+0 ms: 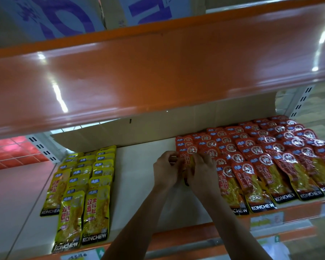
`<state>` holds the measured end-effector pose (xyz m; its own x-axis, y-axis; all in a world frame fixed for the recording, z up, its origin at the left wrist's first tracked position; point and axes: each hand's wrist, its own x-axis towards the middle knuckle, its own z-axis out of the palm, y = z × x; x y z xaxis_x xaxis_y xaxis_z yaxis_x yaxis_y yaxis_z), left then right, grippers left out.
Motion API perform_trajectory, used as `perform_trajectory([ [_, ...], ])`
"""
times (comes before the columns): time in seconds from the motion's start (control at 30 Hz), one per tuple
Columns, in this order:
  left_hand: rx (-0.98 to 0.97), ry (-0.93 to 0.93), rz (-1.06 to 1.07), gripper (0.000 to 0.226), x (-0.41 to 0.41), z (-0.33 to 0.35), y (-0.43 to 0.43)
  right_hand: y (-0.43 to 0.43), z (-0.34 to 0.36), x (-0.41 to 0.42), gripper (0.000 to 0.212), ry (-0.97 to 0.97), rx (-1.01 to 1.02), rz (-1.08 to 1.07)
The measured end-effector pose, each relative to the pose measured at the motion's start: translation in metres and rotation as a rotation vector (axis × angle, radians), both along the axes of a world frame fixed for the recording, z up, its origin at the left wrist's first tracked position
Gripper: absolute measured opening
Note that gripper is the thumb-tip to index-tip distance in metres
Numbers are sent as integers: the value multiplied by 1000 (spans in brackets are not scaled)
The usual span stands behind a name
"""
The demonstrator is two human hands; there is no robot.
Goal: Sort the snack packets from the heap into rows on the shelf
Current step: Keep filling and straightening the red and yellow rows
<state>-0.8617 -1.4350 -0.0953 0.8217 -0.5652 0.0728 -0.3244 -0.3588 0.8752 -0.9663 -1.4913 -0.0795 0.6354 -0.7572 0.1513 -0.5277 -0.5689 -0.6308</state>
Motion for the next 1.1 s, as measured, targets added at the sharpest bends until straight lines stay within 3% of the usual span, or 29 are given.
perform_trajectory([
  [0.23, 27, -57, -26, 20, -3, -6, 1, 6, -9, 4, 45, 80, -78, 37],
  [0.43, 49, -132, -34, 20, 1, -2, 0, 10, -14, 5, 55, 115, -106, 64],
  [1.1, 50, -89, -96, 33, 11, 0, -8, 17, -14, 5, 50, 82, -79, 56],
])
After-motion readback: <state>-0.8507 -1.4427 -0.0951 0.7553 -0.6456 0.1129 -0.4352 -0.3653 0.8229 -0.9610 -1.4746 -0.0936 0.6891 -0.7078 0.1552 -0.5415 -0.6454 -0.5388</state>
